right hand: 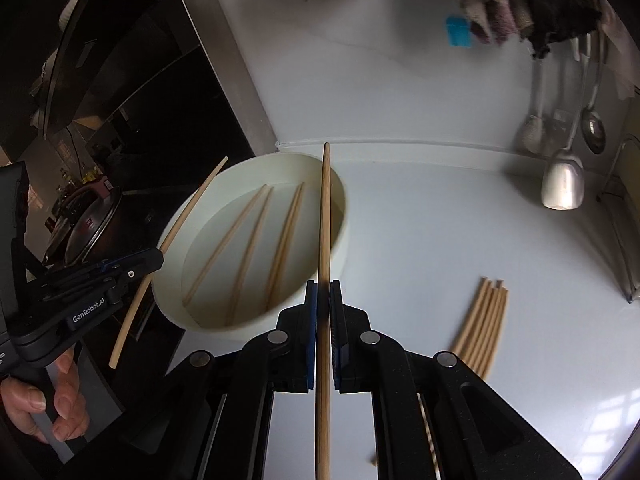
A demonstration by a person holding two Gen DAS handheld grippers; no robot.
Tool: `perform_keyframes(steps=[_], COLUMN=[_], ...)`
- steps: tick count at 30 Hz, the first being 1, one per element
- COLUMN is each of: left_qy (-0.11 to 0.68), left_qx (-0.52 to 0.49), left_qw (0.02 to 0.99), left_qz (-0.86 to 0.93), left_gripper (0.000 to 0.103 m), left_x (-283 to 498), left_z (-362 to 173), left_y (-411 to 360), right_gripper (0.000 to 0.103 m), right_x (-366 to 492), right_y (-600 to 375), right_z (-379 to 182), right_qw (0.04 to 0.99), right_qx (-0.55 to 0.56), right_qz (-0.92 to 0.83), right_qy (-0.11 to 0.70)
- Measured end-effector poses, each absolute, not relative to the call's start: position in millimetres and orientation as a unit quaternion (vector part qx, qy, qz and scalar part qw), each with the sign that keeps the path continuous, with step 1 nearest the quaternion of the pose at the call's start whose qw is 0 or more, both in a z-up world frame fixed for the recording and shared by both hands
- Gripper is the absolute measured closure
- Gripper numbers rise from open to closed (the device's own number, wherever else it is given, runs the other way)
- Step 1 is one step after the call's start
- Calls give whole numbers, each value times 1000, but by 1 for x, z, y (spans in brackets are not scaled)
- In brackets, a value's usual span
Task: Organize utensils
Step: 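Carry both held chopsticks over the white basin, then open both tools to drop the chopsticks into the basin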
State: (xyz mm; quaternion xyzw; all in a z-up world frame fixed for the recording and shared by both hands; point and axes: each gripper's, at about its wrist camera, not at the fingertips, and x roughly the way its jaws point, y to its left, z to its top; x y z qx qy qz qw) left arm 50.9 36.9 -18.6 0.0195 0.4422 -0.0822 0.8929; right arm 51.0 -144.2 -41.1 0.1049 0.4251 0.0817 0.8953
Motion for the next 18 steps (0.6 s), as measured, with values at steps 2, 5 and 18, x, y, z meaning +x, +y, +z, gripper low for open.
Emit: perform_keyframes(steps=[2, 5, 18], left_qy=[448, 461, 511], left_qx=[15, 19, 21], left_qw=[889, 882, 851], left_qz=[-87, -95, -117], left_gripper=[96, 96, 96], left_x=[69, 91, 153], left_z=[-24, -39, -87], left_y=[51, 63, 86], right_gripper=[97, 97, 97], right_x=[72, 100, 173], right_y=[-125, -101, -59], right_z=[-44, -53, -112], right_qw=[894, 888, 852], right_qx=[102, 108, 120], right_qz=[82, 79, 44], right_qy=[428, 440, 508])
